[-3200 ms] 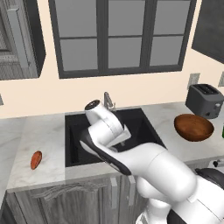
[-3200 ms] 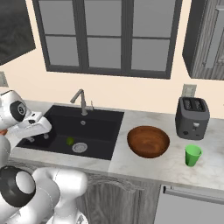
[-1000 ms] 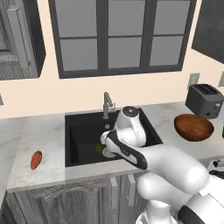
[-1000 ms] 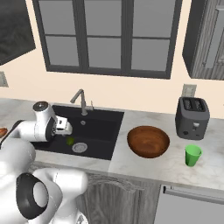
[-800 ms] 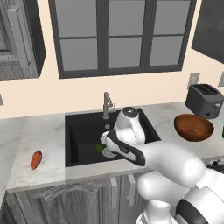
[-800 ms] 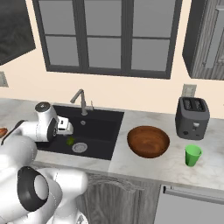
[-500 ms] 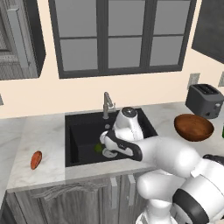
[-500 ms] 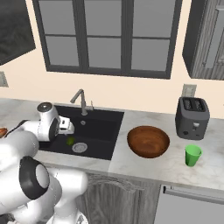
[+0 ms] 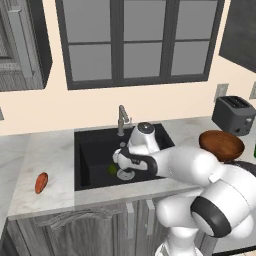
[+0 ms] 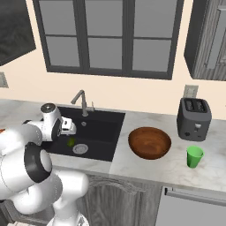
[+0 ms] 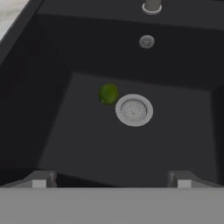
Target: Remove the lime and sweet potato from the sink. Then move the bowl and cup from the counter to the sink for washing.
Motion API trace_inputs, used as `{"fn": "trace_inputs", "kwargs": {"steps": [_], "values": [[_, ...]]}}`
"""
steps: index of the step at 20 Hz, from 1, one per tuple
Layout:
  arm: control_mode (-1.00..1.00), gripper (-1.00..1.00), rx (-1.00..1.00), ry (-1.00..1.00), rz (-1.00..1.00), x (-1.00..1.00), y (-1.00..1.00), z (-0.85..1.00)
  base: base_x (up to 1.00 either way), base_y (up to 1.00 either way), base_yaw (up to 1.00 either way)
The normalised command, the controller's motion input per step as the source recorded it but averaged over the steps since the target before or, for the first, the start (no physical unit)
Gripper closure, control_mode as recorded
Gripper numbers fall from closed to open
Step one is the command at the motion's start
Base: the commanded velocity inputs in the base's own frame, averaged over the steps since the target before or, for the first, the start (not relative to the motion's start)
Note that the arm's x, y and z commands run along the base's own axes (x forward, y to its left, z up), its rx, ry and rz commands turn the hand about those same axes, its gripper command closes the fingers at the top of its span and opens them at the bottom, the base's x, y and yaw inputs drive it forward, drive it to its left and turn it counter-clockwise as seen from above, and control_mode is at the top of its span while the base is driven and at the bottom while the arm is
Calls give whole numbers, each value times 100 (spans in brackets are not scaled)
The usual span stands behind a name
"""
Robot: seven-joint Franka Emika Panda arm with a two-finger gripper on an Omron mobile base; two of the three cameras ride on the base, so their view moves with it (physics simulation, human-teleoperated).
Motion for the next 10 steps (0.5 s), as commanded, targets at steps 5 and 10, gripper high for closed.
{"fn": "trace_inputs", "kwargs": {"steps": [5, 10], "values": [[-100, -100, 3, 0, 0, 13, 4, -14, 0, 0, 0], [-100, -100, 1, 0, 0, 12, 4, -16, 0, 0, 0]]}}
